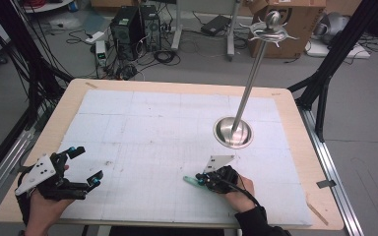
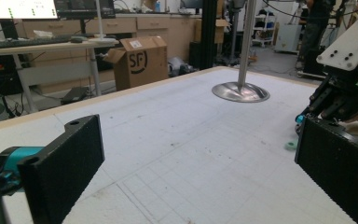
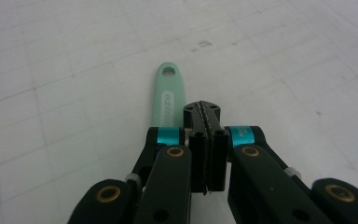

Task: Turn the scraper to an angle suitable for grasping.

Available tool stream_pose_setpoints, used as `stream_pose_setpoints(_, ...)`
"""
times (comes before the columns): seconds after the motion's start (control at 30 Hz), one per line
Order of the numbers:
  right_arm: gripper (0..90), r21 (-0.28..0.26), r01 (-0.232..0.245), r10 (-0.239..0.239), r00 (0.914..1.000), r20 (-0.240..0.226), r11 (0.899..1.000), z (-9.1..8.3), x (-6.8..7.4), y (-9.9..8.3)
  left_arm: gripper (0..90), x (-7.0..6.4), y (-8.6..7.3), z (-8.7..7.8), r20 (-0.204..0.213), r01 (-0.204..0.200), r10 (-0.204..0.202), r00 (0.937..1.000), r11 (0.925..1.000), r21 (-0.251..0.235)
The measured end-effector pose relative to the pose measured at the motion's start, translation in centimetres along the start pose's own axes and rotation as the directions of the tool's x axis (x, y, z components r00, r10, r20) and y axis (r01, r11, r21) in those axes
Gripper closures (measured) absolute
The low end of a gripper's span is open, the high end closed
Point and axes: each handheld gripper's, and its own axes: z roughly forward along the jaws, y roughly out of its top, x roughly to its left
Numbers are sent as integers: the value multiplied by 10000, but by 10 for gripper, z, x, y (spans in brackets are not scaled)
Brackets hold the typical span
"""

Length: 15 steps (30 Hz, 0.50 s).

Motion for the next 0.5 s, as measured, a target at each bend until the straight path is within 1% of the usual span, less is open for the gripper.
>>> stream_pose_setpoints(0.07, 900, 50, 77, -77, 10000, 64, 10000, 0, 2, 1, 17, 0, 0, 0, 6, -26, 26, 10000, 10000, -9)
stream_pose_setpoints(0.23, 900, 34, 244, -244, 9997, 13, 9997, 1, 3, 2, 17, 0, 0, 0, 36, -31, 31, 10000, 10000, -33)
stream_pose_setpoints(0.3, 900, -71, 390, -390, 9992, 10, 9992, -2, 4, 2, 17, 0, 1, 1, 74, -77, 77, 9999, 10000, -15)
stream_pose_setpoints(0.37, 898, -263, 305, -306, 9995, -33, 9992, -7, 3, 1, 17, -1, 1, 1, 77, -44, 44, 10000, 10000, -71)
stream_pose_setpoints(0.43, 891, -484, 346, -347, 9994, -23, 9982, -15, 2, 0, 17, 0, 1, 1, 84, -50, 51, 10000, 10000, -68)
stream_pose_setpoints(0.47, 891, -484, 346, -347, 9994, -23, 9982, -15, 2, 0, 17, 0, 2, 1, 103, -41, 41, 9999, 10000, -71)
stream_pose_setpoints(0.5, 855, -605, 394, -396, 9992, -23, 9974, -19, 1, -1, 17, 0, 2, 2, 112, -41, 42, 9999, 10000, -75)
